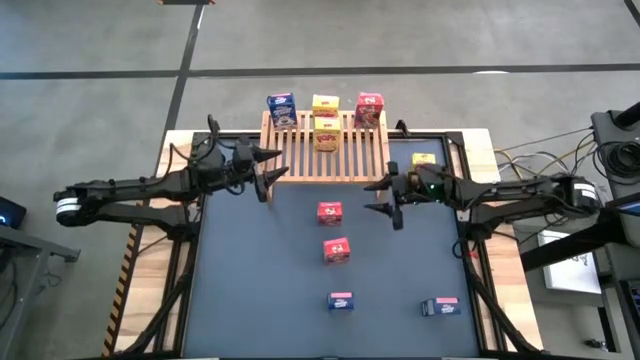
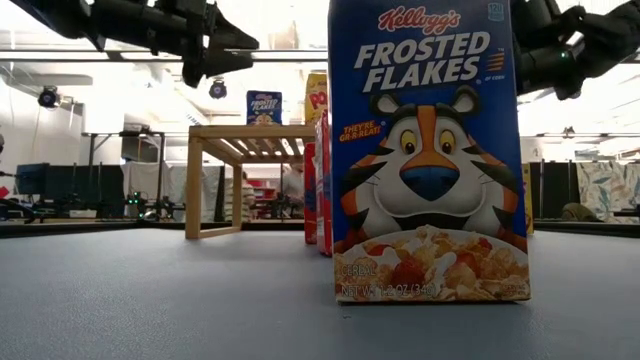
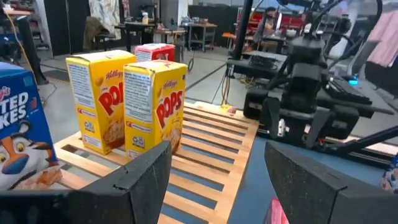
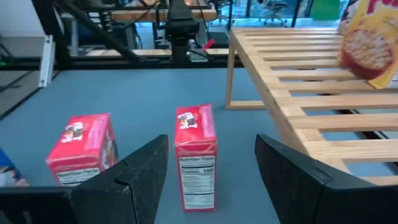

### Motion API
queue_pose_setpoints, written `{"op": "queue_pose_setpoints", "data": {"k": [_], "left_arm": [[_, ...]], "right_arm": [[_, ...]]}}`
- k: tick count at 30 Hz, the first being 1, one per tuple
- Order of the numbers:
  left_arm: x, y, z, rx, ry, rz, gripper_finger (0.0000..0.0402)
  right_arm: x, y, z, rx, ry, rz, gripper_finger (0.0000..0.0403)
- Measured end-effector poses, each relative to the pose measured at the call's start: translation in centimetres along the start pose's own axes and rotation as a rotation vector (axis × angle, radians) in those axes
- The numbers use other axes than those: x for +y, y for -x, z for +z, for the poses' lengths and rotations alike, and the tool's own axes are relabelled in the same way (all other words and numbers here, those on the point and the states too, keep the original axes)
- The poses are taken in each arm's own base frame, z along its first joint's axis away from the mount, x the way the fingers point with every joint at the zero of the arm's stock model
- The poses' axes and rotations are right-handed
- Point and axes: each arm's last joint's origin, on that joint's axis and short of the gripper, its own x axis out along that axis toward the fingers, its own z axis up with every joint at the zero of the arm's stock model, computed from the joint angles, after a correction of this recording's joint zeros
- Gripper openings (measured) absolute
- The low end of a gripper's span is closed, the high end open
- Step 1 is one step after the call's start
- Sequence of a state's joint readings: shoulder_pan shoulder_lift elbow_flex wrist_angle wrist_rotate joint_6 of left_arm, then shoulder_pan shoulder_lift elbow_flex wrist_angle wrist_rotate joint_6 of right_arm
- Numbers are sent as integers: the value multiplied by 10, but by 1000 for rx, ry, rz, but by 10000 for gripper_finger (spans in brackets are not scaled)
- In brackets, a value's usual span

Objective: Stack cereal on shelf
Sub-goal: Put the top red cereal box on the shelf aligned with the other red cereal box

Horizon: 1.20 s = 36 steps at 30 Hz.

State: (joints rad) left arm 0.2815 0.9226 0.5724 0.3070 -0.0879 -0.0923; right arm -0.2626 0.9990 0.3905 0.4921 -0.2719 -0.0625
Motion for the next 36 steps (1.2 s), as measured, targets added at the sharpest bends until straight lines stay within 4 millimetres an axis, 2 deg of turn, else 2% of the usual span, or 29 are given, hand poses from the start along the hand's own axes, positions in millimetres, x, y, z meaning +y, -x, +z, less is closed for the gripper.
{"op": "queue_pose_setpoints", "data": {"k": [8, 13, 18, 24, 36], "left_arm": [[-7, 4, -23, 11, 36, -47, 242], [-11, 5, -28, -3, 46, -72, 242], [-12, 6, -28, -2, 47, -76, 242], [-12, 5, -28, -4, 47, -77, 242], [-14, 6, -28, -1, 49, -88, 242]], "right_arm": [[14, -24, -14, 33, 51, -24, 231], [21, -32, -15, 59, 86, -63, 231], [20, -27, -9, 57, 106, -117, 231], [17, -18, -10, 136, 140, -246, 231], [20, -15, -7, 112, 114, -218, 231]]}}
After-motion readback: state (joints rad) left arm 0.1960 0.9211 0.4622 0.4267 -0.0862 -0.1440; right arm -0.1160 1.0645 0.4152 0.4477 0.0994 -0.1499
